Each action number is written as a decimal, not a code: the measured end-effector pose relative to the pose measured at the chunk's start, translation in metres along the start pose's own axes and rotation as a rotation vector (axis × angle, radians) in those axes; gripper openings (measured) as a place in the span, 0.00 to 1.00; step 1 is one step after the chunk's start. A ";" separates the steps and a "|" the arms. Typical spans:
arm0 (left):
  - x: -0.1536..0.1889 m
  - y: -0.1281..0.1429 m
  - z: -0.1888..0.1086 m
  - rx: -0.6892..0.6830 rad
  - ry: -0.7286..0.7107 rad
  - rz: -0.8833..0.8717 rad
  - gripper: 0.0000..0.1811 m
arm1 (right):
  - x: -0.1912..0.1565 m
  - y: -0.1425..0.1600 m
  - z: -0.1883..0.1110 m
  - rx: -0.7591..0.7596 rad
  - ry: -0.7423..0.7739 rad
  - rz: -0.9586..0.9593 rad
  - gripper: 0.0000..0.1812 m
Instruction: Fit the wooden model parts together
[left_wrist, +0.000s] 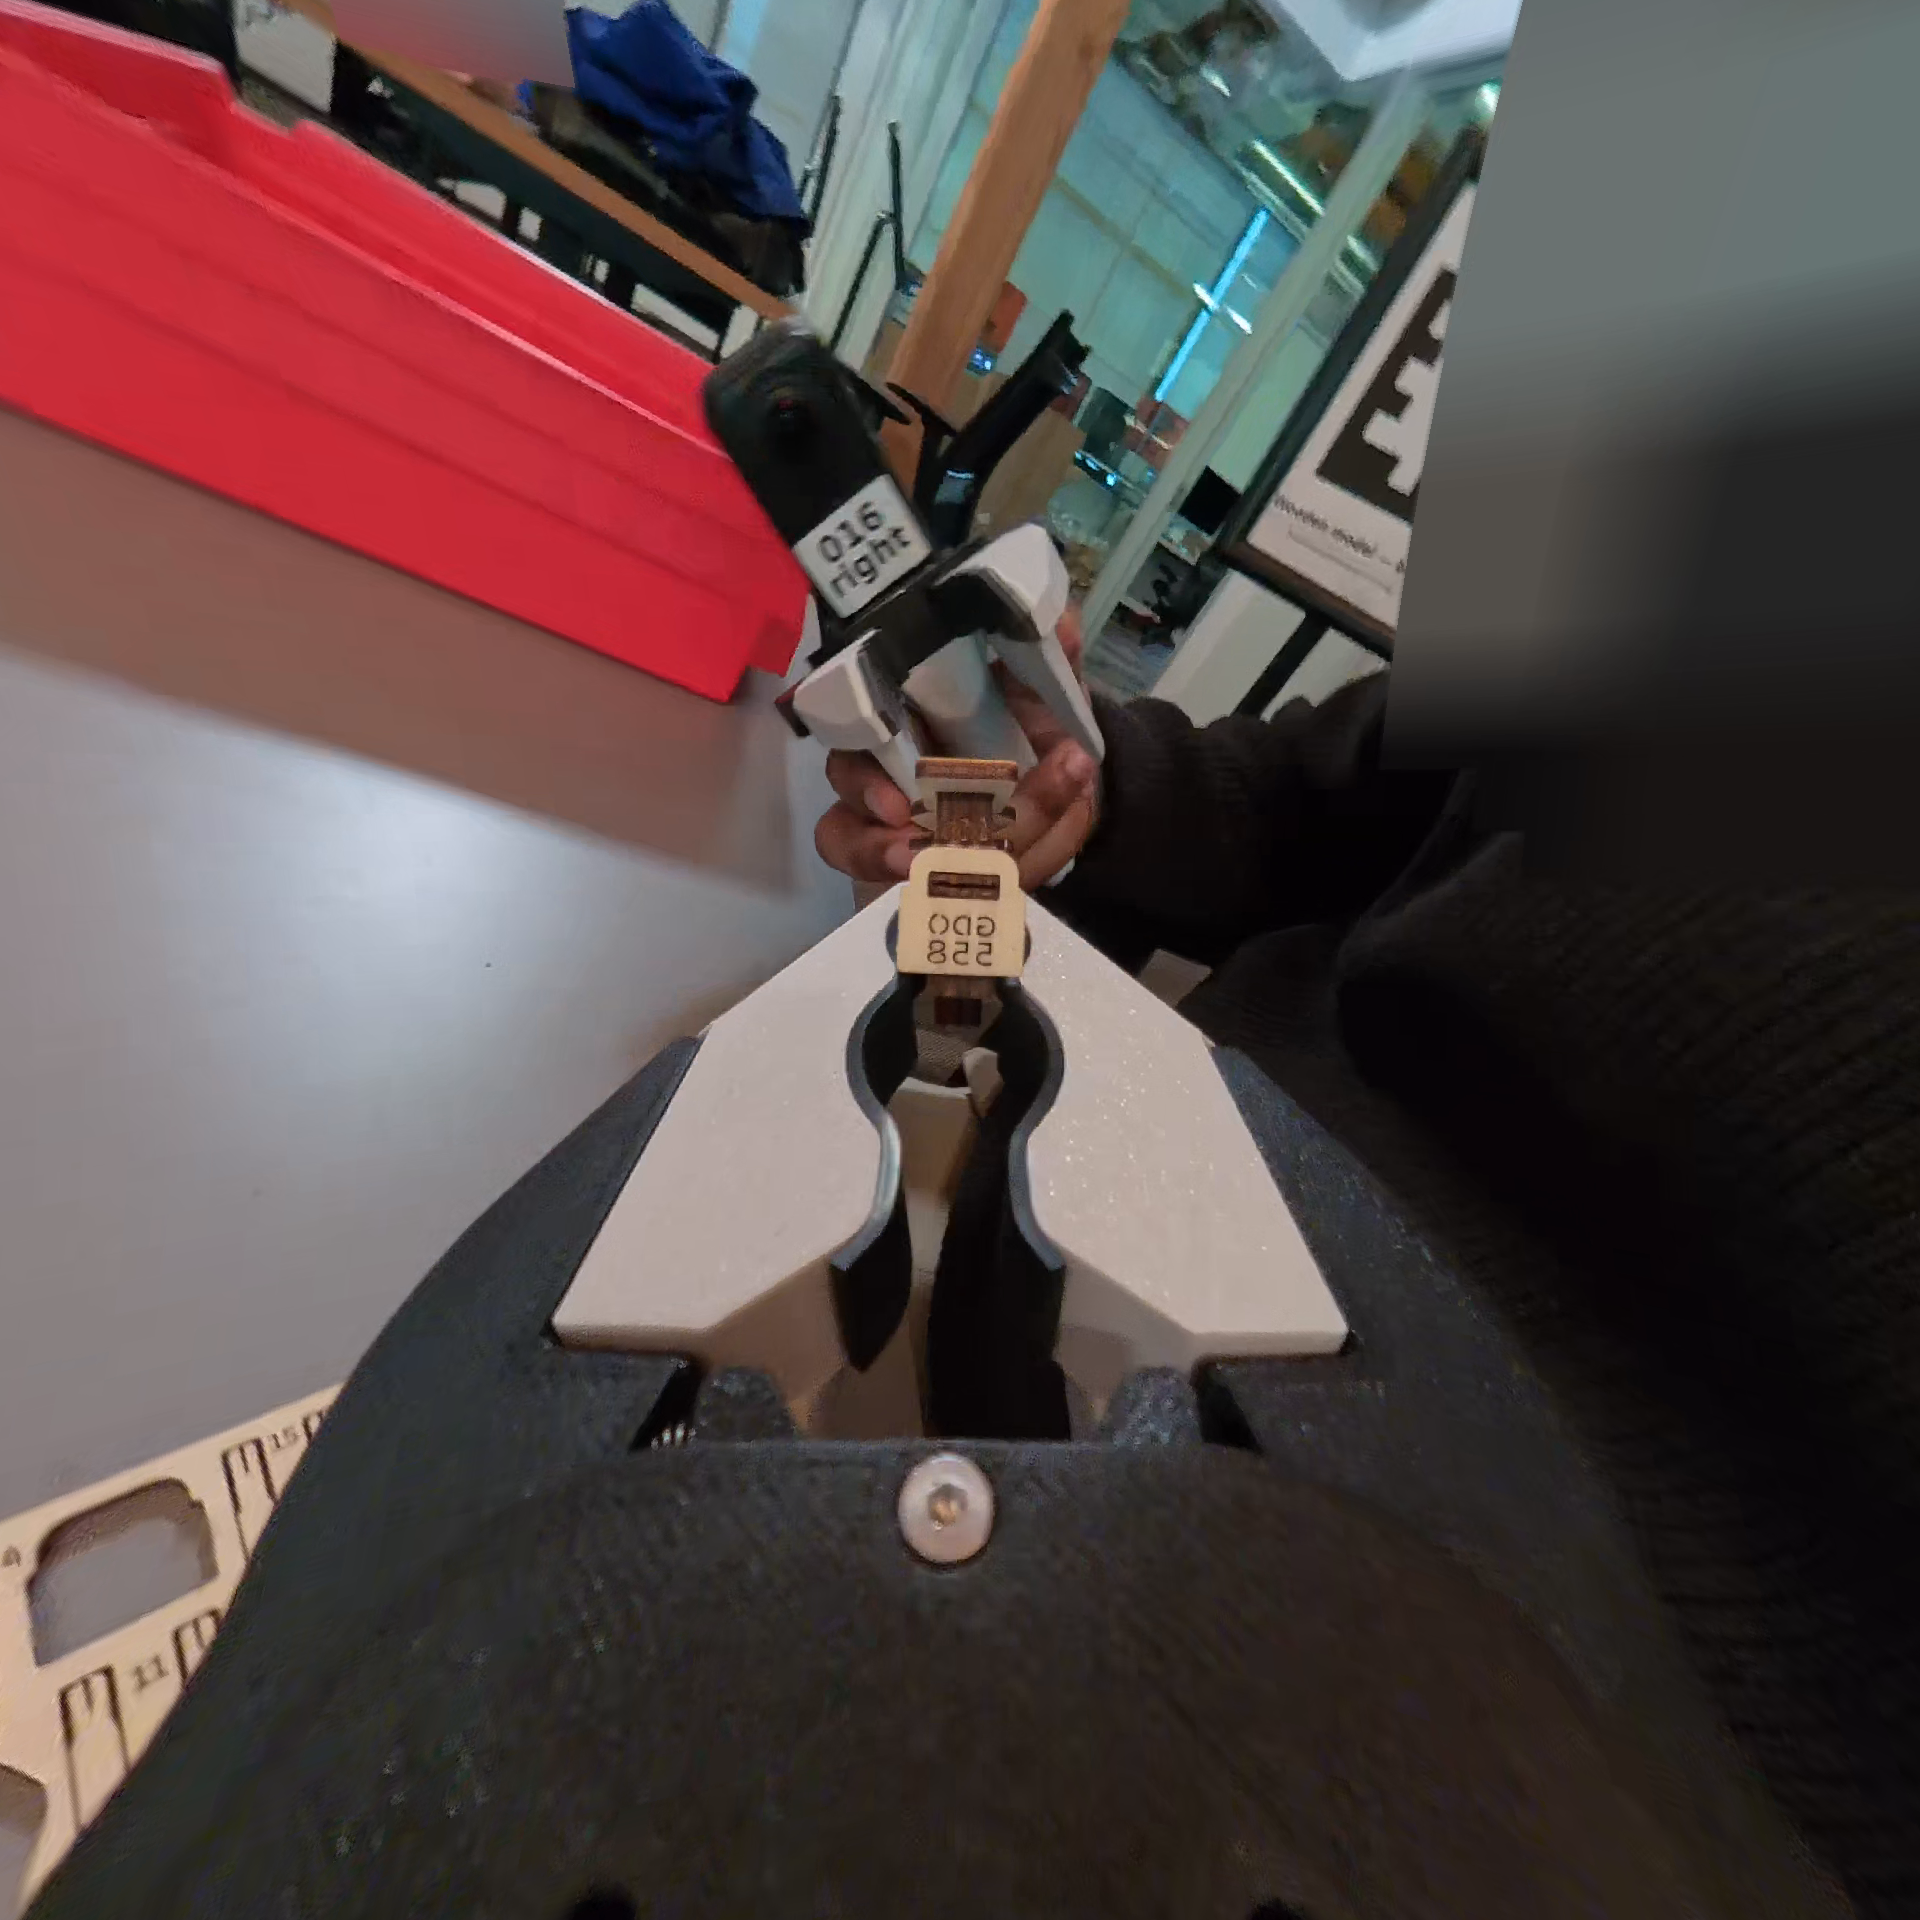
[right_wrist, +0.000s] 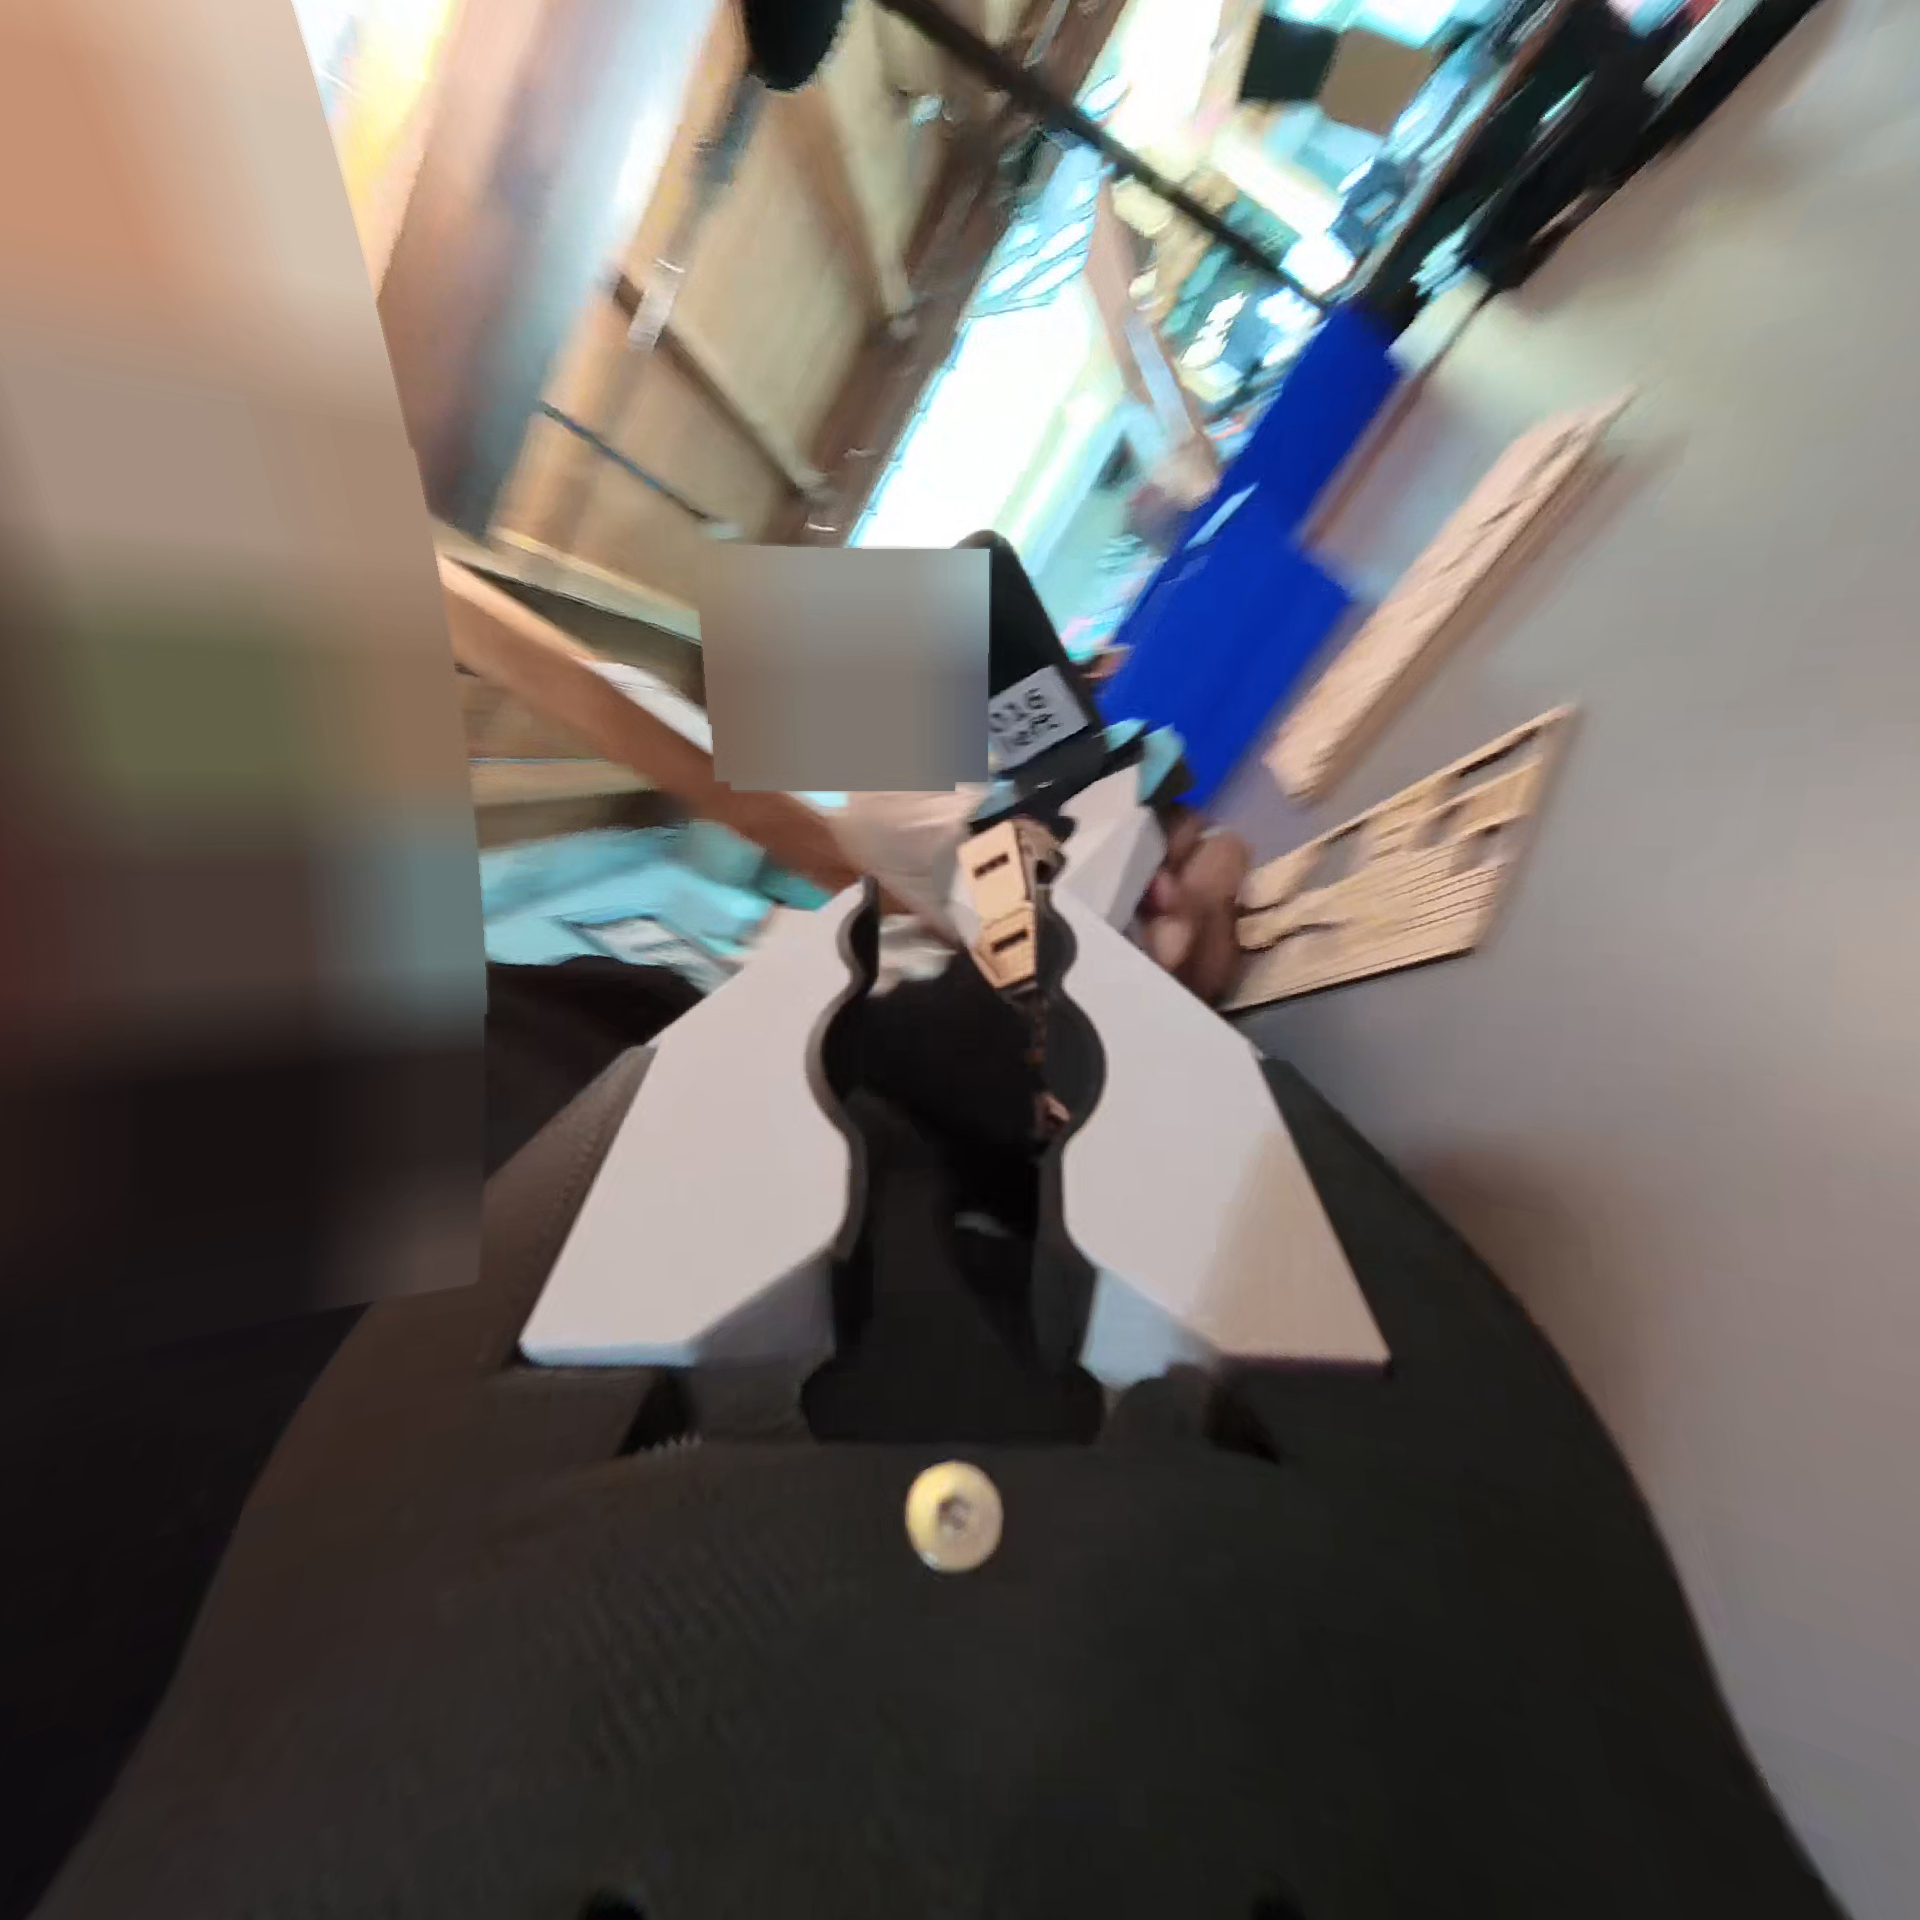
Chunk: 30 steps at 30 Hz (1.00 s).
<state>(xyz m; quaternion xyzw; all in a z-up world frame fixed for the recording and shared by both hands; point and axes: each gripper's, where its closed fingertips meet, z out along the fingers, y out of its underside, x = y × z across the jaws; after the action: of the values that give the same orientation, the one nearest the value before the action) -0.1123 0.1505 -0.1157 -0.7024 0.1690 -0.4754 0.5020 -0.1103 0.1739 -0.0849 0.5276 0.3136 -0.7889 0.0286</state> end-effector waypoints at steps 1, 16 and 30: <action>-0.003 0.000 0.000 0.008 -0.004 -0.042 0.03 | 0.003 -0.001 -0.001 -0.004 0.040 -0.049 0.15; -0.012 0.023 0.002 -0.112 -0.017 -0.133 0.03 | 0.030 0.025 0.003 -0.215 0.318 -0.423 0.08; -0.005 0.050 0.003 -0.279 0.032 -0.207 0.03 | 0.043 0.049 -0.003 -0.363 0.281 -0.290 0.04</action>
<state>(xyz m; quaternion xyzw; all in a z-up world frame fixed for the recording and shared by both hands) -0.1005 0.1337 -0.1620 -0.7711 0.1681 -0.5078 0.3453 -0.1086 0.1484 -0.1447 0.5677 0.5231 -0.6348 -0.0345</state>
